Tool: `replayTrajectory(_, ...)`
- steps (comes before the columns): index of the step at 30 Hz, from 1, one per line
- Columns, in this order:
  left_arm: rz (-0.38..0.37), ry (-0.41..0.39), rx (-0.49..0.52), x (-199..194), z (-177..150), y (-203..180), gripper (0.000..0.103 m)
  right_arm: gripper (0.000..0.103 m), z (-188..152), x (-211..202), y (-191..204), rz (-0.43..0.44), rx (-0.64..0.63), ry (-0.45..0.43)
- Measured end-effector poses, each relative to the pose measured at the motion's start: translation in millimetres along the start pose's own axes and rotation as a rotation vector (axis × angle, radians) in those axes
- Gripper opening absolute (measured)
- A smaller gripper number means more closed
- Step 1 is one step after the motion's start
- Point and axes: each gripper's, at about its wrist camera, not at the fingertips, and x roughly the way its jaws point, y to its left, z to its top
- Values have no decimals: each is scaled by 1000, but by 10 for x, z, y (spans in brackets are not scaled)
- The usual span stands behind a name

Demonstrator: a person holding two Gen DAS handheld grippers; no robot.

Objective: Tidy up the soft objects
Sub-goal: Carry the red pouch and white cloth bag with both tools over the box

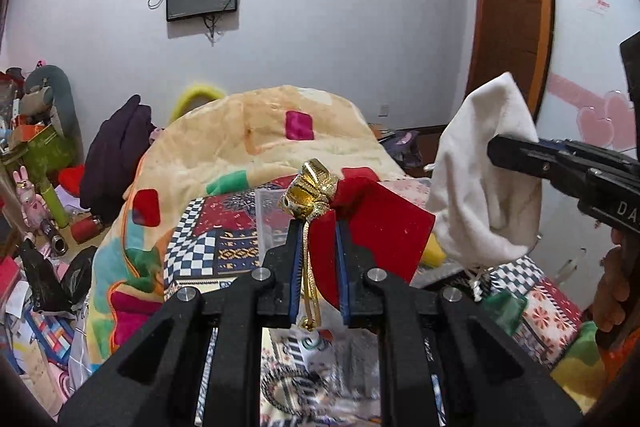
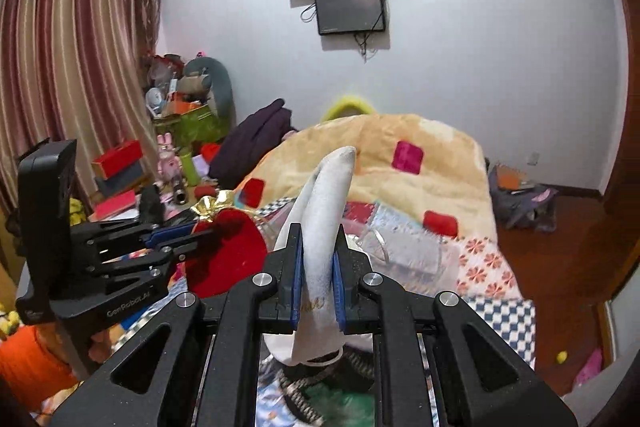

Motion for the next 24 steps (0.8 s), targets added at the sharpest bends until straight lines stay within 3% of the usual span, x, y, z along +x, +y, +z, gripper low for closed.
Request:
replayTrajectory(7,39,44,10,367,48,-10,14,12,29,277,-165,-47,23,27)
replayTrajectory(17,71,191,4,1032,-71,-12,14,12,-120,721,-355,-99,21,174)
replayTrajectory(24,67,258,26,1268,-169,-37,14,12,-238,977,-351,-100,-13,293)
